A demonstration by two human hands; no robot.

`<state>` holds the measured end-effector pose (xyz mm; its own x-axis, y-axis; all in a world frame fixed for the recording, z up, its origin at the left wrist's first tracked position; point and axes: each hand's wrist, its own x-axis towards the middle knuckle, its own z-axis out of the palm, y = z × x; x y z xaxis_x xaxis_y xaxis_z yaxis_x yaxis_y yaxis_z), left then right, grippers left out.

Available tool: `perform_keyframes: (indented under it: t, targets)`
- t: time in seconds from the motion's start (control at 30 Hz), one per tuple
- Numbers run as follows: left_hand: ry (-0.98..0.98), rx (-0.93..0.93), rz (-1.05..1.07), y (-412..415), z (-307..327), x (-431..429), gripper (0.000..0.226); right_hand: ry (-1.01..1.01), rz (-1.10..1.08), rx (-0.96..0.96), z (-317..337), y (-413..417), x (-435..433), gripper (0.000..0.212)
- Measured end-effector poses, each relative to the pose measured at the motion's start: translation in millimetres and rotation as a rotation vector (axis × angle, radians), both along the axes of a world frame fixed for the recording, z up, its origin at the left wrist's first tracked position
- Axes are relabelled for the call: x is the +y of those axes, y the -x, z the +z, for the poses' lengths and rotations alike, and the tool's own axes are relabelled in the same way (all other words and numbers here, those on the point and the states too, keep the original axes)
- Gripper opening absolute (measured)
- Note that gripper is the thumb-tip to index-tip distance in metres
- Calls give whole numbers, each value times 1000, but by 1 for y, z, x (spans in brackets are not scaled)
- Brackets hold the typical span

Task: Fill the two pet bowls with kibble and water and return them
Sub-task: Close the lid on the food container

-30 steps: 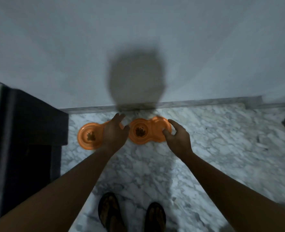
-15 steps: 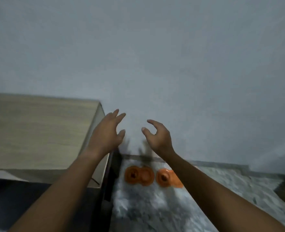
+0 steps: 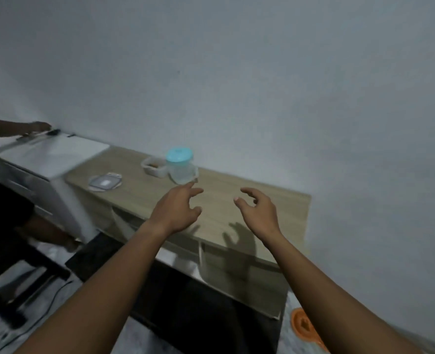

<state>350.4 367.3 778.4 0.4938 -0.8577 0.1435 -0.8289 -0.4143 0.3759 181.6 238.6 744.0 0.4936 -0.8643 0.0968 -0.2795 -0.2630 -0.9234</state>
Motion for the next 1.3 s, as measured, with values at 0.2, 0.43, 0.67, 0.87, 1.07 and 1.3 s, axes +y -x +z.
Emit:
perform_keyframes:
  t: [0.2,0.43,0.67,0.87,1.07,1.3]
  targets:
    - [-28,70,51,-108,-14,32,53,-29,34,7,-12,-115,32,37]
    - [-135,109,111,-260,-51,30,52,-139,77,62,-59,-277,24,35]
    - [-191,179,126,-386,-63,25,50,-235,110,143,-80,-399,28,33]
    - [-199,232,83,-486,-102,15,48,-233,64,201,-105,-485,29,33]
    - [-181,262,21,-596,-148,18,46,-260,16,314,-132,-579,45,34]
    - [-264,301,60,-711,-167,31,52,-410,-180,368,-152,-677,70,40]
